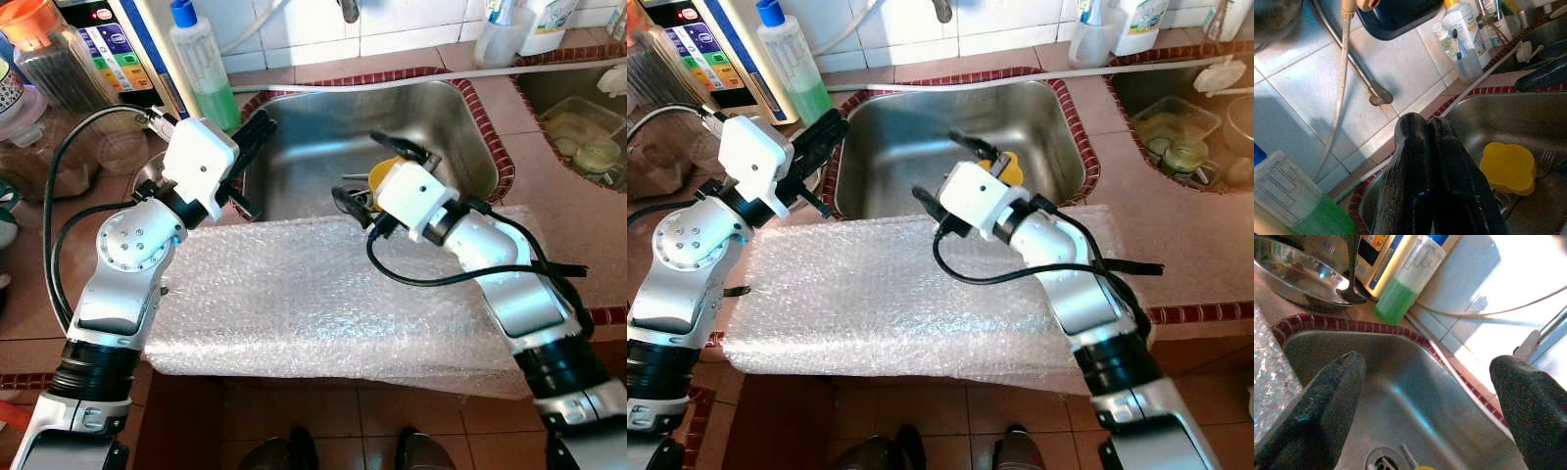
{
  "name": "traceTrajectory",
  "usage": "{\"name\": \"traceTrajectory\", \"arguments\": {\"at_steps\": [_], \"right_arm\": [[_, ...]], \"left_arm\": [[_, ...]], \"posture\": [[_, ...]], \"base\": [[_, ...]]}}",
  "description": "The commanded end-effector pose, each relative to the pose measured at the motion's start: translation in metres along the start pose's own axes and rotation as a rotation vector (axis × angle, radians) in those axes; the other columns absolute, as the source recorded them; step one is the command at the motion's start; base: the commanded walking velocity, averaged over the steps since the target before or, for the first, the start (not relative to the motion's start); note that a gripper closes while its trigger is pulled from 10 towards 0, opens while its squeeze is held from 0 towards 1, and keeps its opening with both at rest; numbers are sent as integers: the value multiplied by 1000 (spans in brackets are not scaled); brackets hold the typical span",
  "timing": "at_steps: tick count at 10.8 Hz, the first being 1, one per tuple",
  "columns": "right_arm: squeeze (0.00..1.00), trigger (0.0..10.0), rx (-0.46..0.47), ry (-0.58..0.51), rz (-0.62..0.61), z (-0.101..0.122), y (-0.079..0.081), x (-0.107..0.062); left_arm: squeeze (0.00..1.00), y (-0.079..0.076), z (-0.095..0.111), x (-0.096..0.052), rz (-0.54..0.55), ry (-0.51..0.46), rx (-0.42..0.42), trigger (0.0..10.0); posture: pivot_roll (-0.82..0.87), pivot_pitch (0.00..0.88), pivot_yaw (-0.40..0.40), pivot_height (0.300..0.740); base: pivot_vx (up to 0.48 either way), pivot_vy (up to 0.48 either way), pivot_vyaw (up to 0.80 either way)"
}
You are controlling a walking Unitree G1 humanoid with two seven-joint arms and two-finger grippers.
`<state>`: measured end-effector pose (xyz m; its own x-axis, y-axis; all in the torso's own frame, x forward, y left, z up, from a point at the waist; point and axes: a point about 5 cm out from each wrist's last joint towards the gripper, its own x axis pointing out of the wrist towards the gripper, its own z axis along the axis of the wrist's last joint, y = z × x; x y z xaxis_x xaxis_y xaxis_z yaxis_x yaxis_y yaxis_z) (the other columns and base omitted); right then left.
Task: Kitchen organization
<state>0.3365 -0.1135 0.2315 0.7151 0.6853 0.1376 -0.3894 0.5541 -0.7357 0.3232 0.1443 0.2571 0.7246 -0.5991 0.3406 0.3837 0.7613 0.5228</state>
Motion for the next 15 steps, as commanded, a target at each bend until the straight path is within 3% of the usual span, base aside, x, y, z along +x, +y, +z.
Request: {"name": "traceTrajectory", "arguments": {"at_steps": [1,3,6,9,13,15], "right_arm": [[0,10000,-2,-20,-13,2,0,3],[0,10000,4,-25,-25,1,2,2],[0,10000,-4,-57,-23,3,5,3],[0,10000,-1,-115,-6,9,10,20],[0,10000,-13,-211,-35,28,13,50],[0,10000,38,-227,-25,32,16,60]], "left_arm": [[0,6,-4,-7,29,20,55,0],[0,6,-14,-15,54,52,83,0],[0,4,3,-7,6,-31,47,0],[0,6,23,1,12,-116,45,0],[0,-6,28,0,-59,-131,-6,0],[0,-14,31,2,-83,-145,-33,0]], "posture": [[-151,206,166,740],[-155,208,173,740],[-151,206,175,740],[-138,201,174,740],[-127,202,171,740],[-125,204,169,740]], "base": [[0,0,0],[0,0,0],[0,0,0],[0,0,0],[0,0,0],[0,0,0]]}}
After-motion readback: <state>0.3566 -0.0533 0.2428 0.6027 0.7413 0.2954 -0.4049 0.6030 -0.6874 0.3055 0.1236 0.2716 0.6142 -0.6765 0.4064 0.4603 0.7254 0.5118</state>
